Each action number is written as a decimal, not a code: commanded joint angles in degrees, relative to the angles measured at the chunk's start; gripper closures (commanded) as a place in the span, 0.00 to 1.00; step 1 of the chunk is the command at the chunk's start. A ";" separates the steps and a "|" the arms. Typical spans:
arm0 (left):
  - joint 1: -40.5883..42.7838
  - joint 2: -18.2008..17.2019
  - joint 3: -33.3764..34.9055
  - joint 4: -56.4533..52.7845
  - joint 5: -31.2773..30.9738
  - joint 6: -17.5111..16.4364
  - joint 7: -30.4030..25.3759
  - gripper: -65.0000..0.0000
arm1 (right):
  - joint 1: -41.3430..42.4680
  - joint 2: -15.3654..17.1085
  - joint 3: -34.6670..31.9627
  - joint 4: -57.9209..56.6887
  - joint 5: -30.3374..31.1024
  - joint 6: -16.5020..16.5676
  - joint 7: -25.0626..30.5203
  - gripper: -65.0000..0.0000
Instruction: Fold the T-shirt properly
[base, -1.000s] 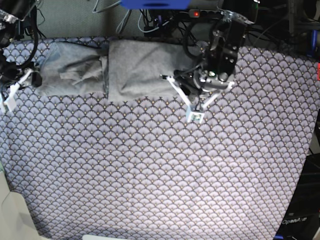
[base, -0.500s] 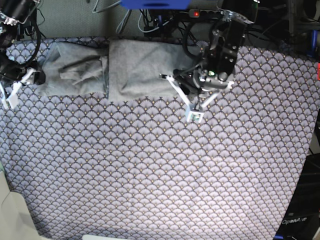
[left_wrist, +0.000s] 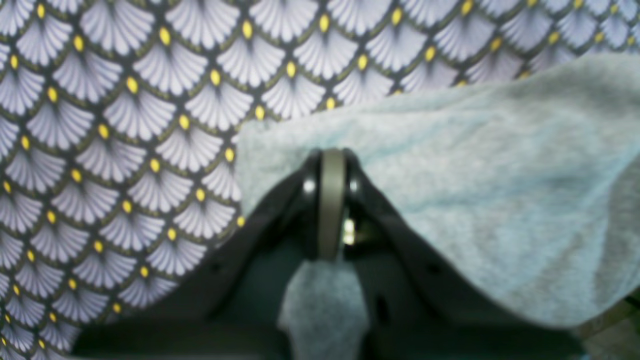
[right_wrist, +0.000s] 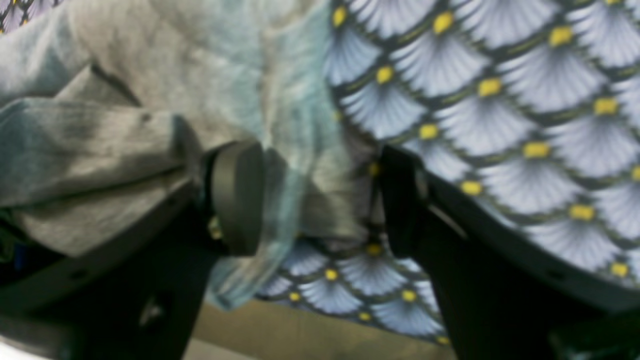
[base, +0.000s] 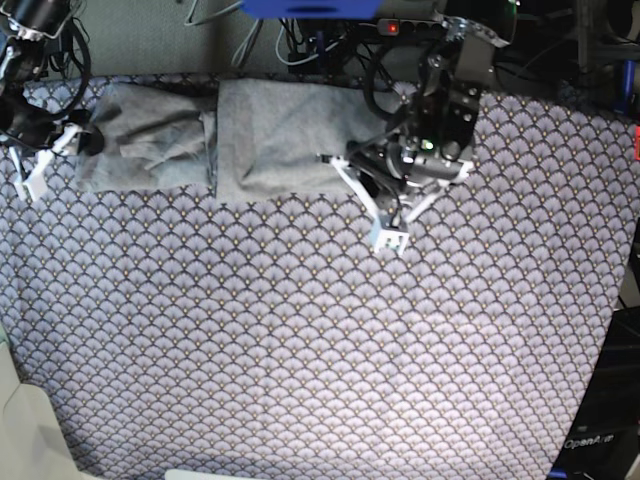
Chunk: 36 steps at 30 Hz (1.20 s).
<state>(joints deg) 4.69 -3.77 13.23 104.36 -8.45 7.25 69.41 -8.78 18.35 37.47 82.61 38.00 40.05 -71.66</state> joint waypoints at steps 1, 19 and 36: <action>-1.04 0.30 0.00 1.62 -0.12 -0.17 -0.62 1.00 | 0.38 0.60 -0.33 0.86 0.64 -0.05 0.23 0.44; 1.60 -1.99 -18.47 4.61 -0.21 -0.26 -0.62 1.00 | 0.82 -1.43 -5.61 1.13 2.84 -0.05 0.14 0.88; 4.06 -2.60 -28.75 3.91 0.32 -11.77 -0.53 1.00 | -3.40 -5.03 -5.69 28.47 2.49 -0.05 -4.08 1.00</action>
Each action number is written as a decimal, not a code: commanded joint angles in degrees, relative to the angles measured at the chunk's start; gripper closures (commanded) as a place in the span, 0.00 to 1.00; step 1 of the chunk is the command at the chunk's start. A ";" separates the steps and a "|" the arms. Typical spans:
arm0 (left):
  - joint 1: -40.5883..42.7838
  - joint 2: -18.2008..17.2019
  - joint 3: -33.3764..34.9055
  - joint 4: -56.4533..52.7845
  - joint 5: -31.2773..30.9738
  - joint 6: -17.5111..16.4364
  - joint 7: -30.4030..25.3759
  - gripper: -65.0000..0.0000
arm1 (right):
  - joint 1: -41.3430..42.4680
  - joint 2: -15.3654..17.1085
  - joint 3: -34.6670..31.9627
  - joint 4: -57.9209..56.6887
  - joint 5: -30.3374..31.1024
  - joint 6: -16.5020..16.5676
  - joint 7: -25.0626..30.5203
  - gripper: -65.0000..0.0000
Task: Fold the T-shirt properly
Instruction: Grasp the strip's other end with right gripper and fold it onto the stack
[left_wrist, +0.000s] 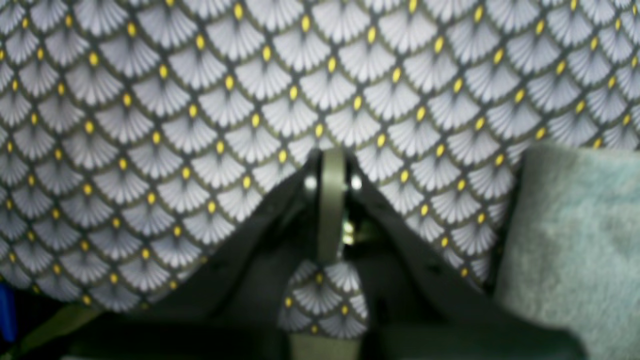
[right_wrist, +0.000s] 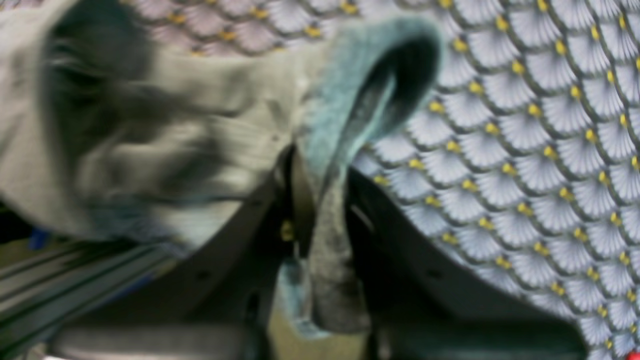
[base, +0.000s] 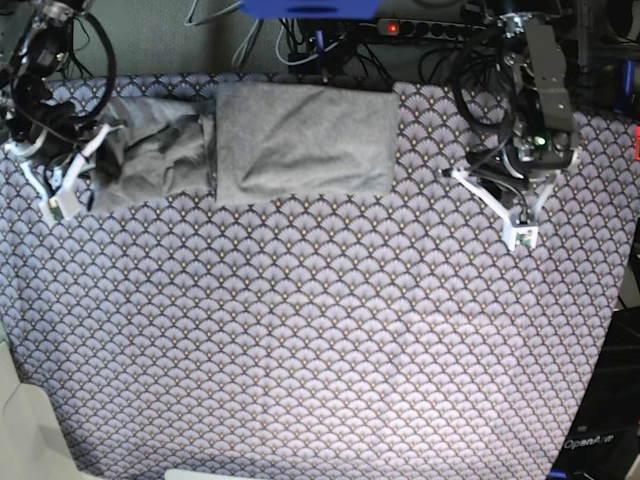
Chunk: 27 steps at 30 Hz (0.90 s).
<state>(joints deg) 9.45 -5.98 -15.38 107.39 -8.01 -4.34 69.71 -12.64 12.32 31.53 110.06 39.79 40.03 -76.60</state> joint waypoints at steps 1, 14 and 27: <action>-0.71 -0.75 -0.14 0.87 -0.12 -0.28 -0.83 1.00 | 0.56 0.47 0.25 2.16 0.69 -0.03 -0.63 1.00; 3.16 -7.87 -0.40 0.87 -0.21 -0.36 -1.36 1.00 | 1.17 -7.44 -6.52 2.69 0.78 -0.03 -3.40 1.00; 5.01 -9.54 -4.89 -0.01 -0.30 -0.54 -1.54 1.00 | 4.16 -9.64 -18.65 2.69 1.04 -0.03 -0.98 1.00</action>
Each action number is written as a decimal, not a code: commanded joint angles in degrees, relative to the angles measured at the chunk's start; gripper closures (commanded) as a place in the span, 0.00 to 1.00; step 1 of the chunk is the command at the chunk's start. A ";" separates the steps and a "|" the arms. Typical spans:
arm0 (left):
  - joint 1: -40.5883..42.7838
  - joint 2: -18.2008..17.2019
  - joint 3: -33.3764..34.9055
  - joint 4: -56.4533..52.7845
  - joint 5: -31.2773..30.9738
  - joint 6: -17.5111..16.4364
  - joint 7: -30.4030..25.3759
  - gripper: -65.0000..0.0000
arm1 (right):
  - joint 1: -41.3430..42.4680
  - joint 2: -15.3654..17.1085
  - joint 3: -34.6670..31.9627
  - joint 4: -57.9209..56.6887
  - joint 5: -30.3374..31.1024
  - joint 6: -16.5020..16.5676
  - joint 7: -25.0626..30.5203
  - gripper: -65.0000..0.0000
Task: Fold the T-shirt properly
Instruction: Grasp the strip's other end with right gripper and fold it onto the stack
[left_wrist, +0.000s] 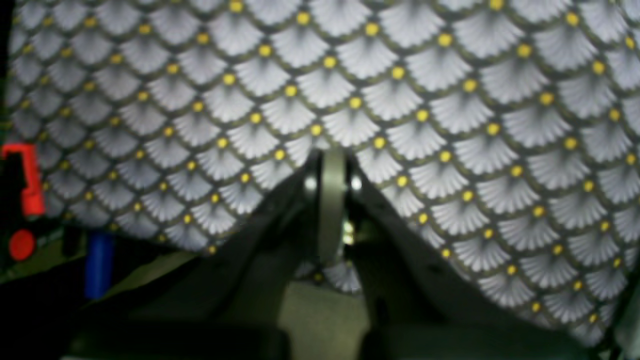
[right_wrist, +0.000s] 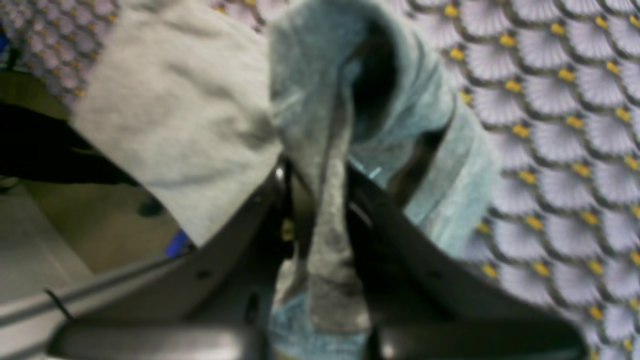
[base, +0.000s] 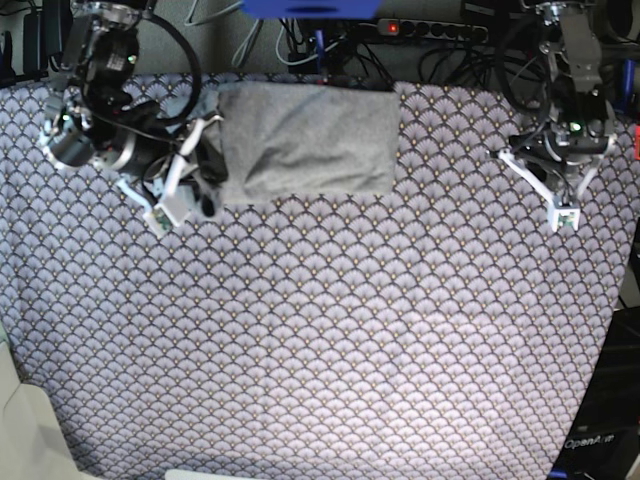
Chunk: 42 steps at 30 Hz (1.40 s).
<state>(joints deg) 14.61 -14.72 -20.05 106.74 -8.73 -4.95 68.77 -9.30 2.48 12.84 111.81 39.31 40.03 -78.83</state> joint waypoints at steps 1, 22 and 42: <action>-0.06 -1.06 -0.21 0.65 0.42 0.07 -0.60 1.00 | 1.34 0.11 -0.67 0.94 1.53 -0.03 0.89 1.00; 0.11 -1.15 -0.21 0.65 0.42 0.07 -0.60 1.00 | 3.63 -9.21 -13.24 -2.67 2.67 -0.03 1.42 1.00; -2.00 -4.31 -2.06 -6.65 0.25 0.07 -3.67 1.00 | 6.71 -7.18 -23.43 -15.24 2.67 -0.03 11.71 1.00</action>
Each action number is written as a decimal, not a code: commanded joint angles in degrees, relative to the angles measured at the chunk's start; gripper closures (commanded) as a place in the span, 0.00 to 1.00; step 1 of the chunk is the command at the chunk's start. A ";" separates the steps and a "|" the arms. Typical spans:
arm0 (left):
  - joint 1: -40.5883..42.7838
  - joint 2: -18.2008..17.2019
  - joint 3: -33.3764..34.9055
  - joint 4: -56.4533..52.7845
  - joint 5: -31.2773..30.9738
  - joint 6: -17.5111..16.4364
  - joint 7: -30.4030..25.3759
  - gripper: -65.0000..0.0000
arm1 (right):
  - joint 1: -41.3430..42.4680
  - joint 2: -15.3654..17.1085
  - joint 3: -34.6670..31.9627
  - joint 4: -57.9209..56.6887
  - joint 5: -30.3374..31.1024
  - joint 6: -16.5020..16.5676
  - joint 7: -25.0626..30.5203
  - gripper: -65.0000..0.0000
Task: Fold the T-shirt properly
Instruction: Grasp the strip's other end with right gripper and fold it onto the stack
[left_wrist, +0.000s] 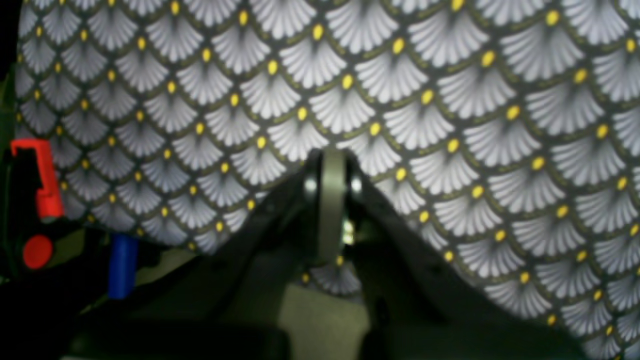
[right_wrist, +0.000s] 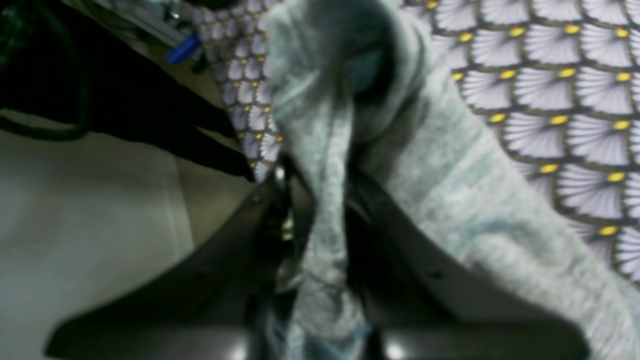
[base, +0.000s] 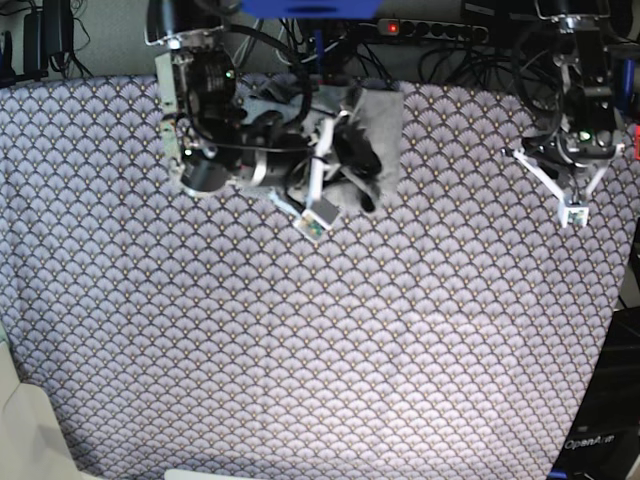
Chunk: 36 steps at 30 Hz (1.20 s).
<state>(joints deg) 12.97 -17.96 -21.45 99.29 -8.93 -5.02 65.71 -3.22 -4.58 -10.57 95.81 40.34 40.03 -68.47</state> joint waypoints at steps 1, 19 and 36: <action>-0.36 -1.08 -1.10 0.71 0.45 0.14 -0.70 1.00 | 0.72 0.05 -0.03 0.67 1.64 -0.03 1.70 1.00; -0.01 -1.25 -4.61 0.71 0.62 0.14 -0.61 1.00 | 4.94 0.23 -0.20 -7.59 1.64 -0.03 3.37 0.98; 0.17 -0.99 -4.61 0.80 0.71 0.14 -0.35 1.00 | 6.26 1.55 -13.56 -4.43 1.73 -0.03 7.24 0.51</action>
<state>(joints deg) 13.37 -18.11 -25.74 99.20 -8.43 -4.95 65.93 2.31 -2.66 -24.05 90.21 40.49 40.01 -62.43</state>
